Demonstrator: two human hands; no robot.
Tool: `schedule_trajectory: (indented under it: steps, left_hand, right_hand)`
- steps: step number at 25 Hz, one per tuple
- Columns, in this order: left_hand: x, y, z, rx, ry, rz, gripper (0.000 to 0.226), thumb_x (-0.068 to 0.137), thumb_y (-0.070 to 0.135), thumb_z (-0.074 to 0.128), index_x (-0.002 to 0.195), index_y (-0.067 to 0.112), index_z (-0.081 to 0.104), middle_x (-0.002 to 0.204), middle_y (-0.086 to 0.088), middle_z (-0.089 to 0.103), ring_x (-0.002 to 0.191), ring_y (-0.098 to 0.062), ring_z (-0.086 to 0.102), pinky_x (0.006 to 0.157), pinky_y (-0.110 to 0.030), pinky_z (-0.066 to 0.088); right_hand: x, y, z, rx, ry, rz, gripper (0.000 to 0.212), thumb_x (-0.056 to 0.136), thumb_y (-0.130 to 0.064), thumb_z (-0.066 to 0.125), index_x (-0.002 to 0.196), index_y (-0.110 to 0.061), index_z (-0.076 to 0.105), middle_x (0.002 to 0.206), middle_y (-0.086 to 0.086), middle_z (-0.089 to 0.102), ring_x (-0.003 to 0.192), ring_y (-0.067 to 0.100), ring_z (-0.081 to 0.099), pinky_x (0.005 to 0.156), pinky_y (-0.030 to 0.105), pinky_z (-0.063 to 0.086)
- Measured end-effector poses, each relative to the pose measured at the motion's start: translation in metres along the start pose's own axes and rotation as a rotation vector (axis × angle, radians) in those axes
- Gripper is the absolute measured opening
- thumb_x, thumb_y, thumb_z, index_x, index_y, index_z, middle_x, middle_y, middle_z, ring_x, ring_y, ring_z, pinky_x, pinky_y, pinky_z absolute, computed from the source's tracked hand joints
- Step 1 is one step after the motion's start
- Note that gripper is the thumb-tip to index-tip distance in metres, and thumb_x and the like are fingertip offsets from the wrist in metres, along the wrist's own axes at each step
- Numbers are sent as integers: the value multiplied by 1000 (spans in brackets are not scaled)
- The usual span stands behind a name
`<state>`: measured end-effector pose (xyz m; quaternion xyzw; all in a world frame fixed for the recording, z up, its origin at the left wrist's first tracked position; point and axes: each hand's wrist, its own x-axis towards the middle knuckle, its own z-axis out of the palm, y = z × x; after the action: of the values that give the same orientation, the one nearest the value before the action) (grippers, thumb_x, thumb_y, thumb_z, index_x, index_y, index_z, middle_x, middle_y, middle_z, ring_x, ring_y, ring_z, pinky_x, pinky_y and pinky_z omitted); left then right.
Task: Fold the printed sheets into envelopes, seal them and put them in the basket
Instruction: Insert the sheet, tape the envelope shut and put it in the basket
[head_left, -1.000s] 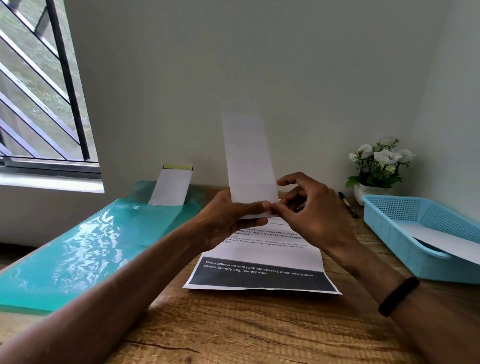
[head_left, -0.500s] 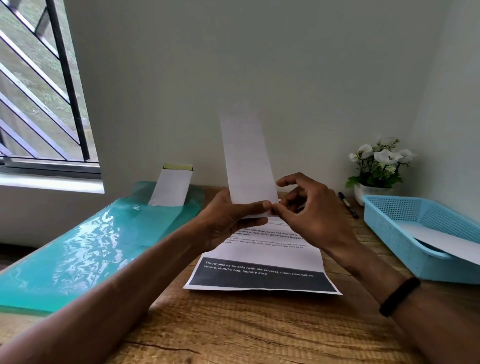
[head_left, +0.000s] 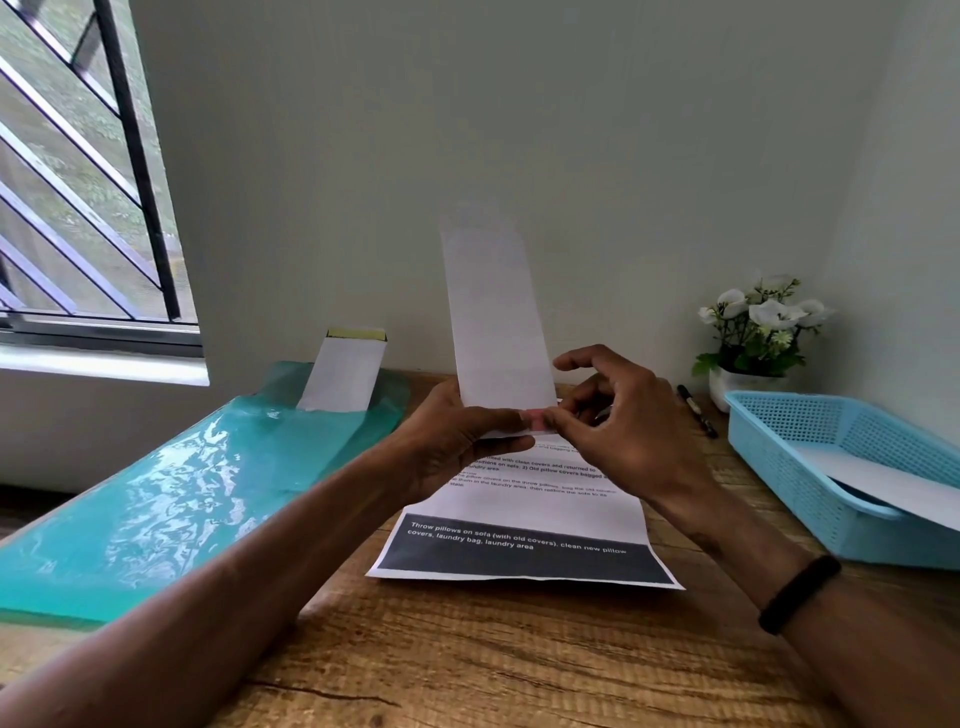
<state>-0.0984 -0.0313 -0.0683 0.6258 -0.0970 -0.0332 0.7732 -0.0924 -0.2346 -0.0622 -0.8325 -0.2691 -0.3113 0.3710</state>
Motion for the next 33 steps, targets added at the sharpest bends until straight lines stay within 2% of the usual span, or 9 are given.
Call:
schedule_trajectory:
  steps: [3, 8, 12, 15, 17, 19, 22, 27, 33]
  left_hand:
    - [1, 0, 0, 1, 16, 2, 60, 85, -11, 75, 140, 0, 54, 136, -22, 64, 125, -39, 65, 92, -43, 64]
    - [2, -3, -1, 12, 79, 10, 63, 83, -11, 75, 140, -3, 51, 138, -24, 61, 123, -42, 65, 94, -47, 62]
    - [3, -5, -2, 28, 112, 15, 64, 83, -12, 76, 141, -2, 50, 138, -23, 60, 123, -43, 64, 92, -48, 63]
    - [4, -6, -3, 38, 114, 18, 63, 82, -11, 77, 139, -2, 51, 136, -23, 61, 122, -43, 65, 96, -50, 61]
    - [5, -6, -3, 46, 114, 20, 62, 83, -10, 78, 138, -1, 52, 135, -22, 61, 121, -42, 65, 97, -51, 61]
    - [5, -6, -2, 43, 116, 20, 61, 82, -10, 78, 137, 0, 52, 134, -21, 62, 120, -42, 66, 95, -49, 62]
    - [4, -6, -2, 33, 115, 32, 55, 82, -10, 78, 132, 0, 56, 130, -20, 65, 116, -40, 69, 89, -43, 64]
    - [2, -5, -1, 33, 109, 39, 52, 82, -9, 78, 129, 1, 58, 128, -19, 67, 112, -36, 71, 90, -42, 64]
    - [4, -5, -1, 26, 111, 13, 50, 86, -8, 75, 130, 5, 54, 131, -17, 62, 113, -37, 68, 88, -43, 65]
  right_hand:
    - [0, 0, 0, 4, -6, 2, 52, 81, -33, 88, 126, -29, 63, 80, -18, 73, 76, -7, 70, 69, 5, 54]
    - [-1, 0, 4, -25, 41, 12, 66, 78, -38, 89, 134, -28, 56, 88, -14, 76, 75, -1, 70, 71, 19, 58]
    - [0, 3, 4, 79, 28, 98, 72, 75, -37, 91, 137, -27, 55, 92, -12, 77, 76, -3, 70, 65, 4, 52]
    - [-1, 6, 5, 112, 25, 131, 70, 74, -39, 91, 135, -24, 58, 89, -10, 77, 78, -1, 71, 67, 8, 54]
    - [0, 6, 4, 154, 20, 160, 68, 71, -45, 90, 129, -25, 62, 88, -12, 77, 77, 0, 72, 68, 14, 55]
    - [0, 5, 3, 181, -3, 159, 62, 67, -53, 88, 120, -29, 68, 88, -15, 76, 77, -1, 72, 66, 9, 53]
    - [1, 7, 5, 131, -27, 115, 34, 75, -48, 87, 102, -30, 77, 89, -23, 72, 86, -11, 67, 64, 1, 48]
    - [1, 10, 8, 284, -40, 244, 19, 76, -40, 89, 83, -27, 78, 78, -10, 77, 76, 7, 74, 63, 25, 63]
    - [5, 12, 4, 575, -133, 501, 10, 78, -17, 88, 78, -9, 81, 82, -3, 81, 87, 20, 78, 70, 34, 67]
